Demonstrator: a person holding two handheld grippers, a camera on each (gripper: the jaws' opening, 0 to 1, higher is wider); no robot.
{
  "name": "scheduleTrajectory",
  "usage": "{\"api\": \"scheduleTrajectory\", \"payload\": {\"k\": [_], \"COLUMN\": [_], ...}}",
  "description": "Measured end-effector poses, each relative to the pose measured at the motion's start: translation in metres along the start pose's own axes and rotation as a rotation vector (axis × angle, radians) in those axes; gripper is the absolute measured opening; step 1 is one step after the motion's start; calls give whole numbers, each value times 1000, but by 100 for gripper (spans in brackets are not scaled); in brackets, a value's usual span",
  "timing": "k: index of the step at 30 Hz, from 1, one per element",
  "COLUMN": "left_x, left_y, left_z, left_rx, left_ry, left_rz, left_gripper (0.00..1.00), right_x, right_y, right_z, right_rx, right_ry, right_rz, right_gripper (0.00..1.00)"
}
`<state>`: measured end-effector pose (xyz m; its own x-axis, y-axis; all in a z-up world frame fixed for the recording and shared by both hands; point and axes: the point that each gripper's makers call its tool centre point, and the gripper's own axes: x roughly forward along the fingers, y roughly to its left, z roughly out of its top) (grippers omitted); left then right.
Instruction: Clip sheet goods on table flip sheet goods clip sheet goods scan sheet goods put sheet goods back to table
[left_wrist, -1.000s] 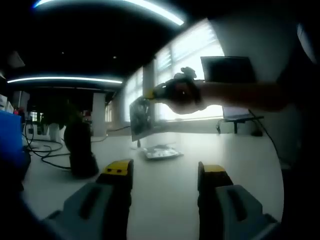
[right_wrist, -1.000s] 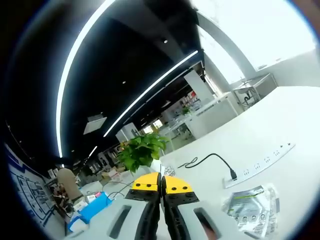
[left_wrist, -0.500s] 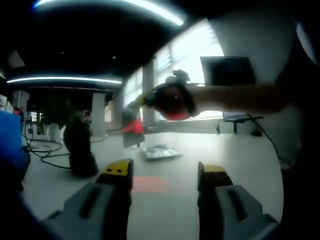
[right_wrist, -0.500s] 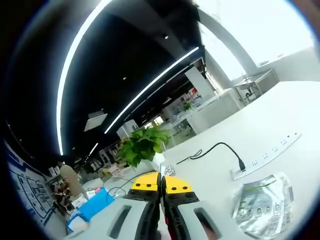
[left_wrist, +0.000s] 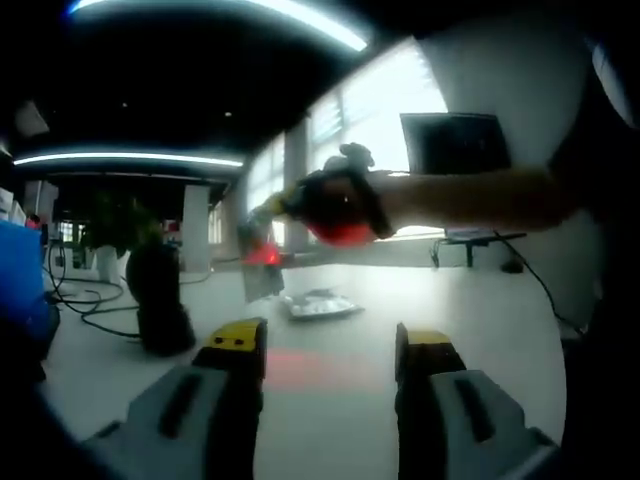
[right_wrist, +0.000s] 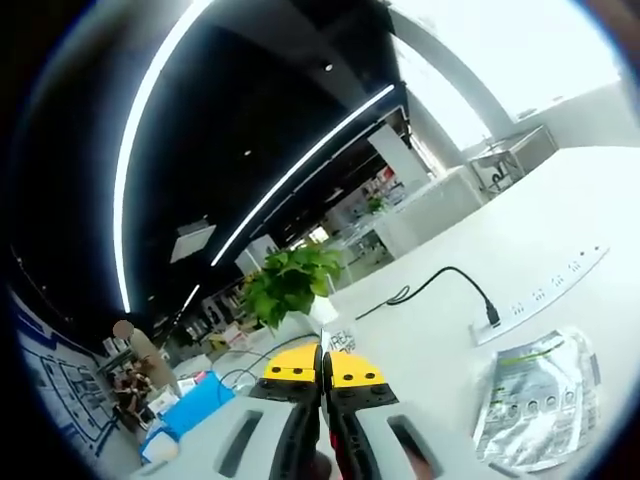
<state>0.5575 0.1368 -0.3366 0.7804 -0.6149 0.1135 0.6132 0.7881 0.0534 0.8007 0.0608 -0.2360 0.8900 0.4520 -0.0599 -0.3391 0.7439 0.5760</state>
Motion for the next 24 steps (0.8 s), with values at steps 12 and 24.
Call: {"api": "scheduleTrajectory", "payload": {"k": [12, 24], "left_x": [1, 1], "left_y": [-1, -2], "left_z": [-1, 0], "left_rx": [3, 7], "left_ry": [4, 3], "left_rz": [-2, 1], "left_gripper": [44, 44], "right_x": [-25, -58], "right_y": [18, 35], "right_z": [26, 55], "right_rx": [26, 4], "right_ry": [-17, -40], "right_rz": [49, 106], "right_gripper": [0, 0]}}
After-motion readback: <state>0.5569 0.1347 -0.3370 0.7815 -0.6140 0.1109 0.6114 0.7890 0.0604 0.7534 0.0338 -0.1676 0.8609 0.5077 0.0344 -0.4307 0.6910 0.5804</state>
